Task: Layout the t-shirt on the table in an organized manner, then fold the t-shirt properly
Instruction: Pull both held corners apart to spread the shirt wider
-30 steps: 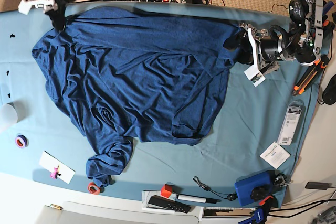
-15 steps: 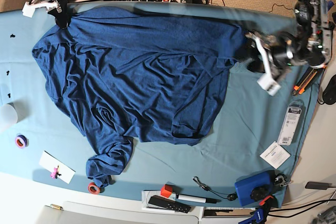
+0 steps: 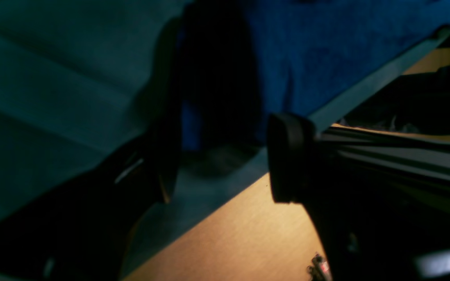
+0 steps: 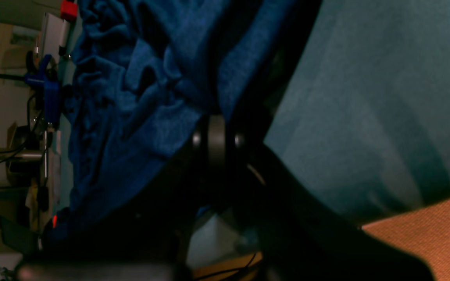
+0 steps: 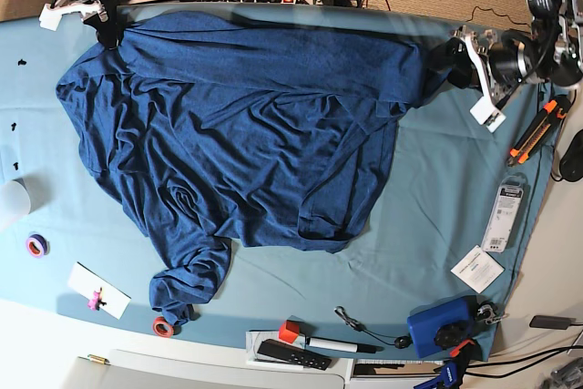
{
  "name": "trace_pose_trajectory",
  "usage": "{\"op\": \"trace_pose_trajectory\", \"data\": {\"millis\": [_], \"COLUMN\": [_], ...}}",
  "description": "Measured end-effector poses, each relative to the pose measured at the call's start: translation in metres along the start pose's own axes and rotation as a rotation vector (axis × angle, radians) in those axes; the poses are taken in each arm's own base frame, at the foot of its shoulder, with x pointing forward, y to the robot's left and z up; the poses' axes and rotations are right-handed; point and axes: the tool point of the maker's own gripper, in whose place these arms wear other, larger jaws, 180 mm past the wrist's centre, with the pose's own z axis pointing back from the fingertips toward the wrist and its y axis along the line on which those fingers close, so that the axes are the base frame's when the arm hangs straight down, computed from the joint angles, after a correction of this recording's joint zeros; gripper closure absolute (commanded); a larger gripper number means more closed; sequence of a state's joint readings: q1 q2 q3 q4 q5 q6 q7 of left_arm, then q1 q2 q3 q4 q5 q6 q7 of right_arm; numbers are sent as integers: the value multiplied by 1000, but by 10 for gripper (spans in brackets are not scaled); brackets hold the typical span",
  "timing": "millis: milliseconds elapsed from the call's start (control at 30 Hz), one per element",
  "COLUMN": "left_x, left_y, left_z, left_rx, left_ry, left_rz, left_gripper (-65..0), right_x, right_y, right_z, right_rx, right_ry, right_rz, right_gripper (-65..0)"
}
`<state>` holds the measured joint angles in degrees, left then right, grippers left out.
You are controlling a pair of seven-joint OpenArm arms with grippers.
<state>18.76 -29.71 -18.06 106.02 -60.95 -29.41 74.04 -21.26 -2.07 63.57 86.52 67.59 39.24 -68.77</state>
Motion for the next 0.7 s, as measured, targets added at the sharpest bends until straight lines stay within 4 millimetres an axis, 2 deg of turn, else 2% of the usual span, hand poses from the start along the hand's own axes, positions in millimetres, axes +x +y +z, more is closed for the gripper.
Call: {"op": "trace_pose_trajectory", "data": {"millis": [167,300,433,700], "left_x": [-17,-17,-6,-11], "left_y": [-1,-12,-15,-23], "left_z": [-4,-12,-14,-31], "left_rx": [12,-23,-30,-42], "left_ry": [13,-18,-75,-67], "left_rz": [30,62,69,62], "left_gripper": [-377,-402,-413,-412], "right_x": [0,-1,-1,-1], "right_y": [1,2,2,2], "right_z": [0,0,0,0], "right_rx": [7,11,12,12], "right_ry": [0,5,5,8], "right_rz": [-5,-6,-7,-7], "right_gripper": [0,0,0,0]}}
